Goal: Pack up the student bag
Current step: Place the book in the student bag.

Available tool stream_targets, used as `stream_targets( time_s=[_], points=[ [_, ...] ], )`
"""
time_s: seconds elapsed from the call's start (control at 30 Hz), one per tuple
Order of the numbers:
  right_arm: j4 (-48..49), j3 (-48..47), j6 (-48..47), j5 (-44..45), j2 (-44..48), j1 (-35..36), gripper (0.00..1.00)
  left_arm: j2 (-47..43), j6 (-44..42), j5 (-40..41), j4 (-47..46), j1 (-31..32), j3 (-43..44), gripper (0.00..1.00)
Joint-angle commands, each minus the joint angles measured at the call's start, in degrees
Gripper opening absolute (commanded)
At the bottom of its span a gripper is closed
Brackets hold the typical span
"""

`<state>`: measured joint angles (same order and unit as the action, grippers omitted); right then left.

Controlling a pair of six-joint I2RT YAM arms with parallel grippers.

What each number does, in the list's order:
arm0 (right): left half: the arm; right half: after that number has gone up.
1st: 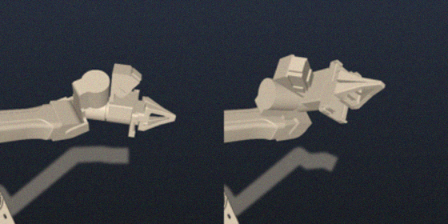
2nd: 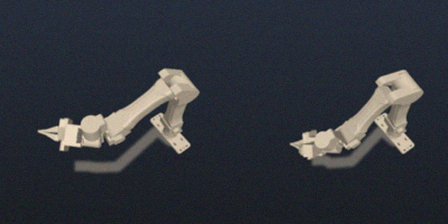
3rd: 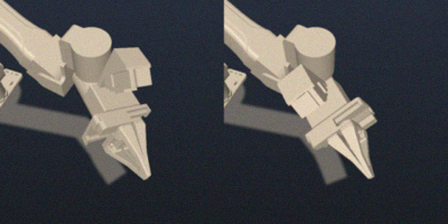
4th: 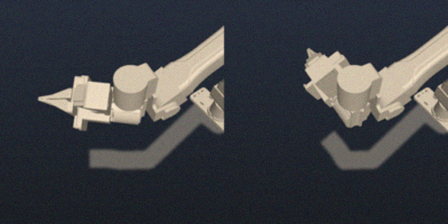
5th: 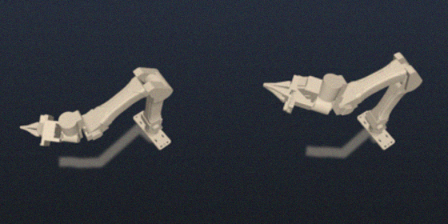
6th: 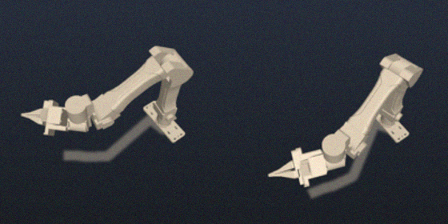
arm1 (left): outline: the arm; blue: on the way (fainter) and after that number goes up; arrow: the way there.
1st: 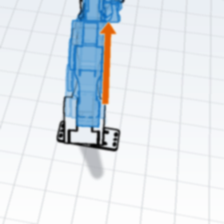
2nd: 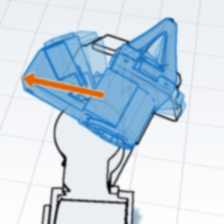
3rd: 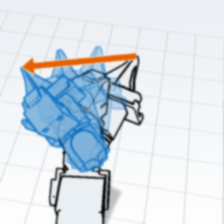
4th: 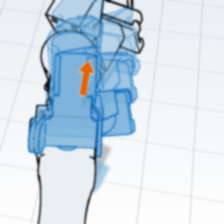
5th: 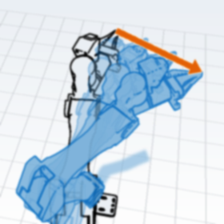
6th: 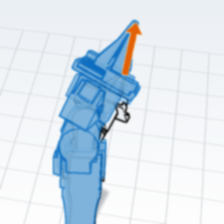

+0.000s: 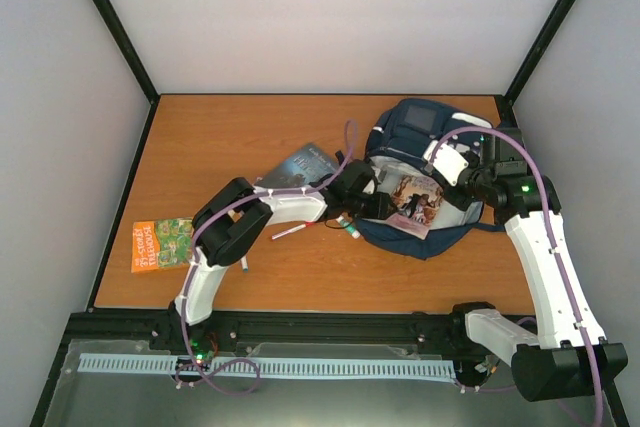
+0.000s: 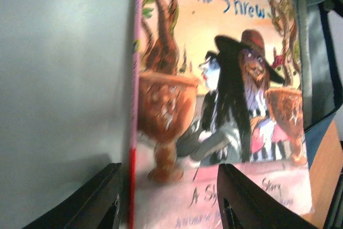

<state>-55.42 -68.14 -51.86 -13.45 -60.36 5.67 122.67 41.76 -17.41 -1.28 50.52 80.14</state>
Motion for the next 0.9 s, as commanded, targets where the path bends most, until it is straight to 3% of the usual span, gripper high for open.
stream_targets(
  time_s=[0.0, 0.27, 0.4, 0.6, 0.73, 0.87],
  points=[
    [3.73, -0.02, 1.13, -1.29, 1.34, 0.31, 0.03, -4.16, 1.56, 4.66, 1.49, 1.33, -4.35, 0.51],
    [4.2, 1.74, 1.88, -1.62, 1.88, 0.3, 0.03, -1.91, 8.49, 4.47, -2.21, 1.61, -7.54, 0.56],
    [4.22, 2.09, 2.51, -1.93, 1.88, 0.3, 0.03, 2.12, 12.14, -0.47, -6.84, 1.34, -6.9, 0.55],
    [4.68, 3.03, 4.13, -3.03, 1.78, 0.3, 0.03, 5.54, 19.41, -8.55, -19.23, 1.17, -9.33, 0.47],
    [5.05, 3.81, 4.81, -3.46, 1.77, 0.3, 0.03, 6.69, 24.83, -10.36, -25.85, 1.23, -10.55, 0.35],
    [4.82, 3.98, 5.13, -3.64, 2.01, 0.3, 0.03, 7.78, 29.2, -10.98, -33.48, 1.24, -11.56, 0.31]
  ],
)
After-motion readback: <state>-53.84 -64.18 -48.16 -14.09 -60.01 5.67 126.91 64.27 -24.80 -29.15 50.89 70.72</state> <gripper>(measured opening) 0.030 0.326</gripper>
